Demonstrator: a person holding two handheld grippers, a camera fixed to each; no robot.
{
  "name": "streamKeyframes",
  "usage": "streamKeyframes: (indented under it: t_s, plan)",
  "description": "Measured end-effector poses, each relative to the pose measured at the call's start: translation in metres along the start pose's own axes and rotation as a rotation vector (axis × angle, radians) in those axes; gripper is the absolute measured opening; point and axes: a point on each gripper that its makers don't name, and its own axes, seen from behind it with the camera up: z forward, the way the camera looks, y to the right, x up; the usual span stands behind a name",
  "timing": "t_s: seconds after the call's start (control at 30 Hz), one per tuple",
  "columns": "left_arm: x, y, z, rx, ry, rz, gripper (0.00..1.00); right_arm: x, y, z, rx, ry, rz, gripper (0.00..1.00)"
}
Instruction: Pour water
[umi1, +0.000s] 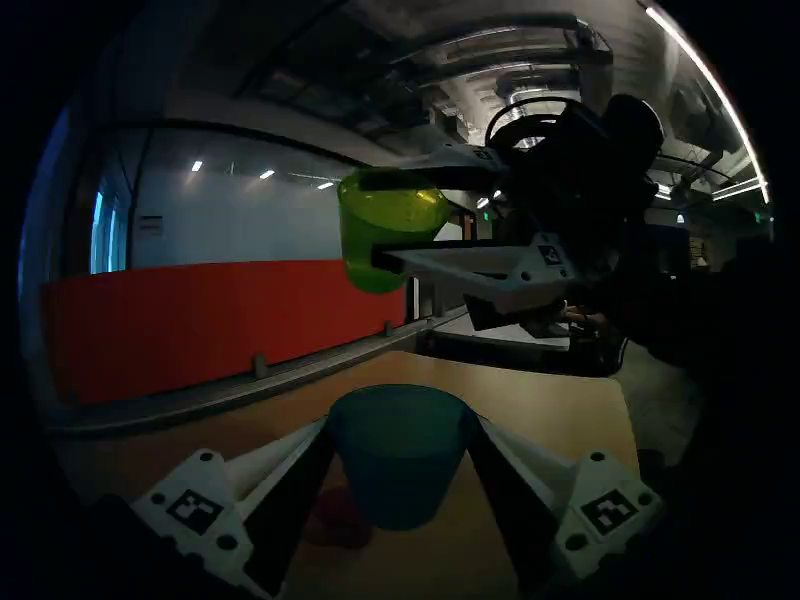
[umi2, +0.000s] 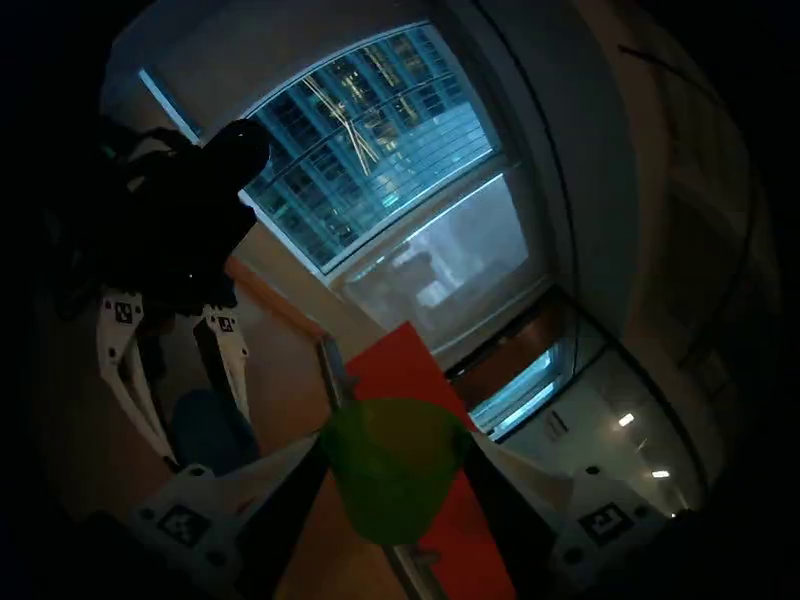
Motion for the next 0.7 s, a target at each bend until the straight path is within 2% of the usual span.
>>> streamKeyframes:
  t_s: [0.7]
  plan:
    - [0.0018, 0.0026, 0.0038, -0.012, 0.006, -0.001, 0.89, 0.0043, 0.01, 0.0083, -0.018, -0.002, -0.155, 0.91]
